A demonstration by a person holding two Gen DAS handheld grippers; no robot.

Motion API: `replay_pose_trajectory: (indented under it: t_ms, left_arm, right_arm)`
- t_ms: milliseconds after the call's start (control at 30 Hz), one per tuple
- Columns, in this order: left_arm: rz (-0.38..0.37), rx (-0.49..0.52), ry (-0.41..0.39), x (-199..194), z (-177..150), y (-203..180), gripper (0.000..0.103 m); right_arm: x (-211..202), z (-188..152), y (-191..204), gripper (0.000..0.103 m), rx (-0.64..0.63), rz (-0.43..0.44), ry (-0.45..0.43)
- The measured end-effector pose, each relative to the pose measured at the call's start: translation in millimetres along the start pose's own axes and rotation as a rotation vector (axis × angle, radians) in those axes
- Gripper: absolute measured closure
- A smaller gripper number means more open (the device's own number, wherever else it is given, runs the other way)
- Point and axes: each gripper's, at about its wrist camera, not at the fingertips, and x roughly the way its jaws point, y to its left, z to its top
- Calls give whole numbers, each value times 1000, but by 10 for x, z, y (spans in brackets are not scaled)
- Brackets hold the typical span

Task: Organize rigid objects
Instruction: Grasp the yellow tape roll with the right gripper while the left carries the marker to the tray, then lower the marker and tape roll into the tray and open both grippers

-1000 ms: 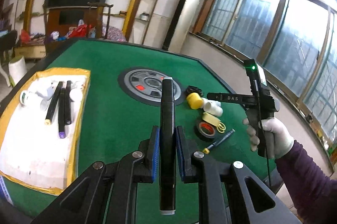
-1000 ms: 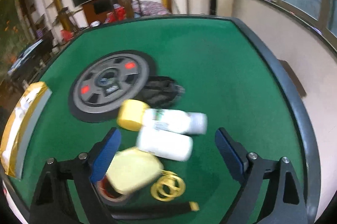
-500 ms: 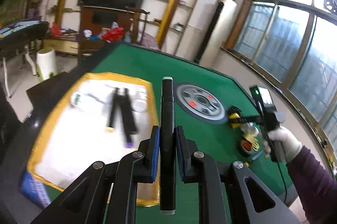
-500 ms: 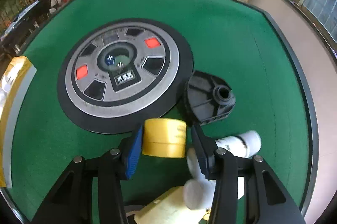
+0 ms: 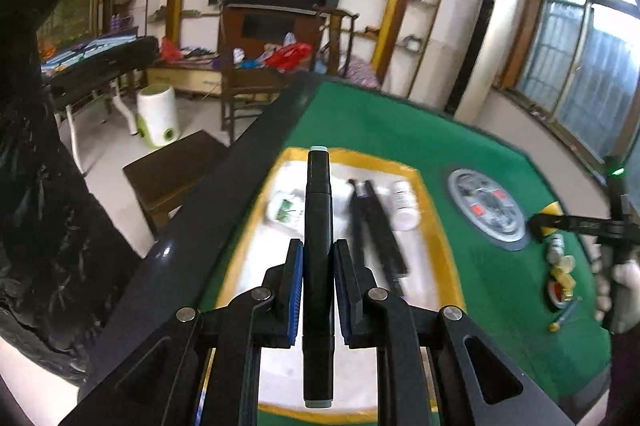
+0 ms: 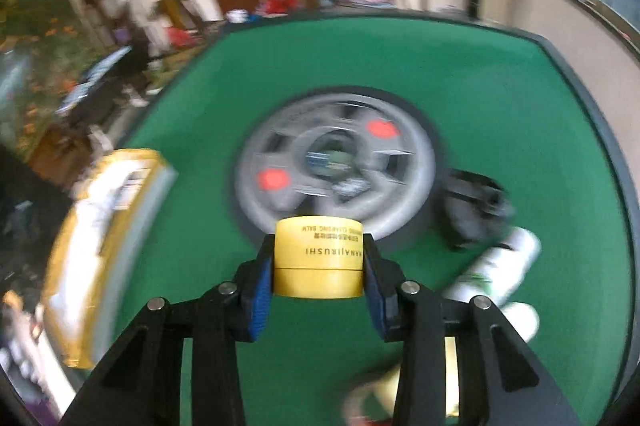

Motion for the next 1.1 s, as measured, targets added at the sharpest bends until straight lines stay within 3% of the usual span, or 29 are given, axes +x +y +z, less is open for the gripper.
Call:
replay_pose_trajectory:
  t_ms: [233,333,500,600,667,700,967,1100]
  left_arm:
    - [37,-31,64,185,-217,158,89]
    - [65,-46,104,315,-247,279,89]
    - [52,-71,123,502,-302,406,88]
    - [7,-94,109,496,-305,430,82]
    - [-41,-103,85,419,-323,435,62]
    - [-51,-106,72,368,-326,430,57]
    - [-118,-154,-45,-134,-321,588,44]
    - [-122,-201,-131,-278,-281,708,38]
  right_arm:
    - [163,-11,995,64,-124,206,89]
    - [267,-30,1439,64,-169,270,134]
    - [475,-80,2125,64,-222,361,217]
    - [687,-82,2433,64,-253,366,252]
    - [800,-106,2597,64,-265,374,280]
    - [858,-132,2679,64,-274,376,292]
    - [1134,-198,2873,64,-275,325,313]
    - [1182,-186,2945,64,-323,245,256]
